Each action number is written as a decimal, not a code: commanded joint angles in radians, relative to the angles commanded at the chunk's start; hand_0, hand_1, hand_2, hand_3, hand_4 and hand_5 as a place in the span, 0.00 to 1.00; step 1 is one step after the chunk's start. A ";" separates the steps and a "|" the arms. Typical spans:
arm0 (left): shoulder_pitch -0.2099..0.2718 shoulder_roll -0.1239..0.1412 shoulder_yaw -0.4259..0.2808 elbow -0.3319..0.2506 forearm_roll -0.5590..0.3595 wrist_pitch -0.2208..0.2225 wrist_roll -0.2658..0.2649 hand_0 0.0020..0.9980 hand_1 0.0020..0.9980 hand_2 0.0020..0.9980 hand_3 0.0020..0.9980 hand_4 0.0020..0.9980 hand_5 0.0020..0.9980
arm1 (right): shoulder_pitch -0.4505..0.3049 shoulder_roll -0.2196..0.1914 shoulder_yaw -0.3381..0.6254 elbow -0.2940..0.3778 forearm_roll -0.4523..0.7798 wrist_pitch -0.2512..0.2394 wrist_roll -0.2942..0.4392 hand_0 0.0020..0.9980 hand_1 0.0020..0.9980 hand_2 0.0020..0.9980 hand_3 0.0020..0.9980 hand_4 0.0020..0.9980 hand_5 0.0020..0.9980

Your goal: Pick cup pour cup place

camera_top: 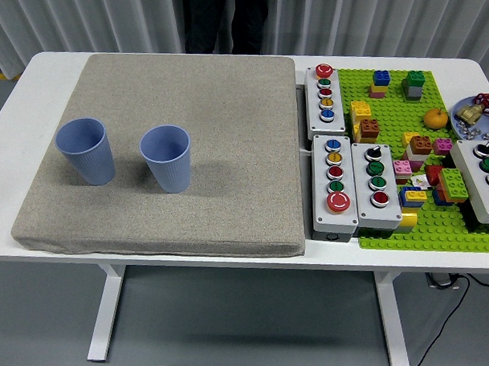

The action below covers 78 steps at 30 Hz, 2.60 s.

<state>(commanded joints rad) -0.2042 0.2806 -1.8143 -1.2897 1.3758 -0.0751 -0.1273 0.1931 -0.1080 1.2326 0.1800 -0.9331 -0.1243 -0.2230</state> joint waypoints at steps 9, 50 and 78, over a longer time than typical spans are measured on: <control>0.109 0.022 0.064 -0.054 -0.042 0.042 -0.023 0.87 0.88 1.00 1.00 0.90 0.29 | 0.001 -0.002 0.006 0.000 -0.013 0.002 -0.003 0.74 0.72 0.74 0.65 0.21 0.44; 0.248 -0.054 0.217 -0.032 -0.145 0.056 -0.080 0.88 0.87 1.00 1.00 0.84 0.20 | -0.004 0.006 -0.003 0.000 -0.020 0.011 -0.015 0.74 0.71 0.73 0.65 0.21 0.45; 0.251 -0.061 0.258 -0.034 -0.133 0.054 -0.080 0.87 0.87 1.00 1.00 0.82 0.19 | -0.001 0.002 -0.019 0.000 0.003 0.011 -0.012 0.74 0.71 0.73 0.64 0.20 0.45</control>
<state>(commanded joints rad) 0.0465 0.2200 -1.5562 -1.3236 1.2429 -0.0215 -0.2070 0.1920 -0.1056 1.2137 0.1800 -0.9306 -0.1131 -0.2345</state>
